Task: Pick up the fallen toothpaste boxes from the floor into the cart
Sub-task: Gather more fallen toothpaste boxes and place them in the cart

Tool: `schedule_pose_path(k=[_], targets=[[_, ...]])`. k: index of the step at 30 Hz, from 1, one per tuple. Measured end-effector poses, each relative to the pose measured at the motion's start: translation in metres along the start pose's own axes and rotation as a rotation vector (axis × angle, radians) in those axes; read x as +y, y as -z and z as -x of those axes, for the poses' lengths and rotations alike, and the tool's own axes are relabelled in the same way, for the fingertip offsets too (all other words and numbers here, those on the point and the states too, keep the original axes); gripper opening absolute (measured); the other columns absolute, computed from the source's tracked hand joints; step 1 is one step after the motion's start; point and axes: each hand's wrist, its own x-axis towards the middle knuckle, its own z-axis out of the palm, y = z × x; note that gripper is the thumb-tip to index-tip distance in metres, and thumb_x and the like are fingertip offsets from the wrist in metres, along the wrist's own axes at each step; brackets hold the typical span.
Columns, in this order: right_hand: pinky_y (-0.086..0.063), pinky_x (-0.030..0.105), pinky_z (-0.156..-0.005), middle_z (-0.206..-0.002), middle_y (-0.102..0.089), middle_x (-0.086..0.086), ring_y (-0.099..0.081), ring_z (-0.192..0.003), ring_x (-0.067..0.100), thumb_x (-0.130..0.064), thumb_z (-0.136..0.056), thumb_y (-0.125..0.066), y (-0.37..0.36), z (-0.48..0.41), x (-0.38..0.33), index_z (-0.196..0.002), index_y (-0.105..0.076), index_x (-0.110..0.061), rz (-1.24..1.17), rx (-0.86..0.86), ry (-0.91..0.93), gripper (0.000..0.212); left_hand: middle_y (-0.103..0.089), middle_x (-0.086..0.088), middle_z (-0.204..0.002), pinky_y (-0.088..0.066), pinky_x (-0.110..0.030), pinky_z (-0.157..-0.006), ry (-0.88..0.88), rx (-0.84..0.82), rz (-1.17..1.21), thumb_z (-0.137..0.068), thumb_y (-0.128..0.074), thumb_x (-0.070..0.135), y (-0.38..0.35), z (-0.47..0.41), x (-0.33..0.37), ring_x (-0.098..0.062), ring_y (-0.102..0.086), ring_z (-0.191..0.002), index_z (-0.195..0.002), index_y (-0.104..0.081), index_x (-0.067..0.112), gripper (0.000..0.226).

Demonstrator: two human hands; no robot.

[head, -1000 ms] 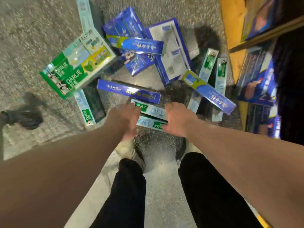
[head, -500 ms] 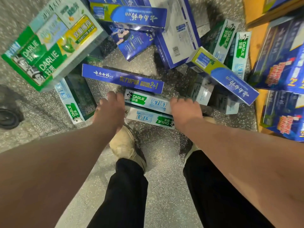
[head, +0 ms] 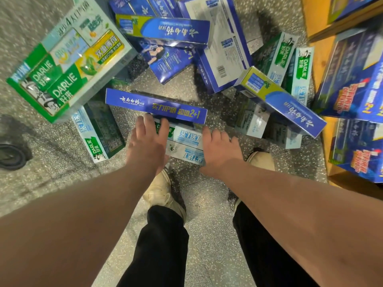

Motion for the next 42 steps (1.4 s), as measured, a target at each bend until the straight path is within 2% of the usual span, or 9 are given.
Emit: schedule_pose_path(k=[2,6,9,13,16,23,30,33,42], targets=[[-0.036,0.057,-0.109,-0.146,-0.035,0.018,-0.037,-0.134,0.037,-0.050,-0.071,-0.084,-0.008,-0.003,-0.005,-0.154,-0.002,-0.008,0.015,0.037,-0.018,0.124,-0.004,-0.027,-0.160,-0.020,-0.055,-0.120,-0.037,0.000,-0.017,-0.085,-0.078,0.041,-0.001,-0.003,-0.002,-0.048,-0.001,-0.151,-0.154,0.002,0.009,0.110],[-0.028,0.061,-0.114,-0.145,-0.035,0.019,-0.037,-0.134,0.038,-0.045,-0.070,-0.085,-0.012,-0.005,-0.009,-0.150,-0.006,-0.006,0.074,0.066,-0.027,0.119,-0.032,-0.016,-0.142,-0.035,-0.052,-0.115,-0.124,0.037,-0.118,-0.072,-0.082,0.059,-0.004,-0.005,-0.006,-0.041,-0.029,-0.140,-0.144,-0.016,0.002,0.113],[-0.023,0.064,-0.115,-0.144,-0.033,0.019,-0.035,-0.135,0.038,-0.041,-0.071,-0.082,-0.011,-0.008,-0.008,-0.149,-0.006,-0.008,0.123,0.075,-0.016,0.114,-0.032,-0.017,-0.138,-0.030,-0.054,-0.117,-0.117,0.015,-0.170,-0.073,-0.078,0.062,-0.009,-0.007,-0.004,-0.037,-0.035,-0.133,-0.140,-0.016,0.003,0.110],[-0.020,0.068,-0.114,-0.143,-0.032,0.019,-0.034,-0.133,0.039,-0.043,-0.074,-0.080,-0.015,-0.012,-0.007,-0.148,-0.001,-0.013,0.151,0.083,-0.002,0.113,-0.023,-0.020,-0.146,-0.015,-0.063,-0.120,-0.178,0.015,-0.311,-0.081,-0.068,0.060,-0.018,-0.013,0.006,-0.041,-0.025,-0.142,-0.151,-0.003,0.004,0.110],[-0.026,0.065,-0.111,-0.142,-0.033,0.019,-0.035,-0.131,0.040,-0.042,-0.074,-0.079,-0.020,-0.013,-0.008,-0.147,-0.004,-0.013,0.164,0.107,0.006,0.109,-0.026,-0.018,-0.149,-0.015,-0.065,-0.118,-0.191,0.017,-0.296,-0.079,-0.065,0.062,-0.025,-0.019,0.012,-0.039,-0.025,-0.144,-0.152,0.001,0.006,0.113],[-0.036,0.057,-0.102,-0.129,-0.044,0.007,-0.046,-0.116,0.031,-0.046,-0.075,-0.076,-0.003,0.006,-0.001,-0.137,-0.024,-0.016,0.099,0.147,0.099,0.087,-0.048,-0.006,-0.124,-0.037,-0.055,-0.099,-0.232,0.038,-0.240,-0.074,-0.070,0.052,-0.008,-0.004,0.010,-0.028,-0.049,-0.114,-0.133,-0.028,0.014,0.082],[-0.040,0.052,-0.098,-0.129,-0.043,0.006,-0.047,-0.115,0.029,-0.046,-0.071,-0.076,0.123,0.104,-0.020,-0.141,-0.021,-0.016,0.172,0.179,0.178,0.094,-0.047,-0.005,-0.130,-0.035,-0.053,-0.102,-0.192,0.127,-0.171,-0.081,-0.063,0.044,0.116,0.089,-0.012,-0.027,-0.047,-0.117,-0.136,-0.033,0.016,0.068],[-0.040,0.050,-0.097,-0.131,-0.042,0.005,-0.047,-0.115,0.030,-0.046,-0.073,-0.073,0.203,0.169,-0.037,-0.143,-0.019,-0.015,0.207,0.223,0.196,0.093,-0.044,-0.005,-0.130,-0.031,-0.050,-0.103,-0.144,0.151,-0.161,-0.076,-0.068,0.043,0.197,0.148,-0.027,-0.028,-0.045,-0.120,-0.137,-0.031,0.015,0.076],[-0.043,0.045,-0.089,-0.119,-0.052,-0.002,-0.057,-0.110,0.026,-0.060,-0.066,-0.073,0.413,0.404,-0.103,-0.129,-0.038,-0.022,0.331,0.554,0.267,0.083,-0.048,-0.001,-0.125,-0.034,-0.047,-0.101,-0.032,0.390,-0.096,-0.070,-0.074,0.037,0.427,0.379,-0.075,-0.025,-0.048,-0.121,-0.125,-0.038,0.020,0.068]])
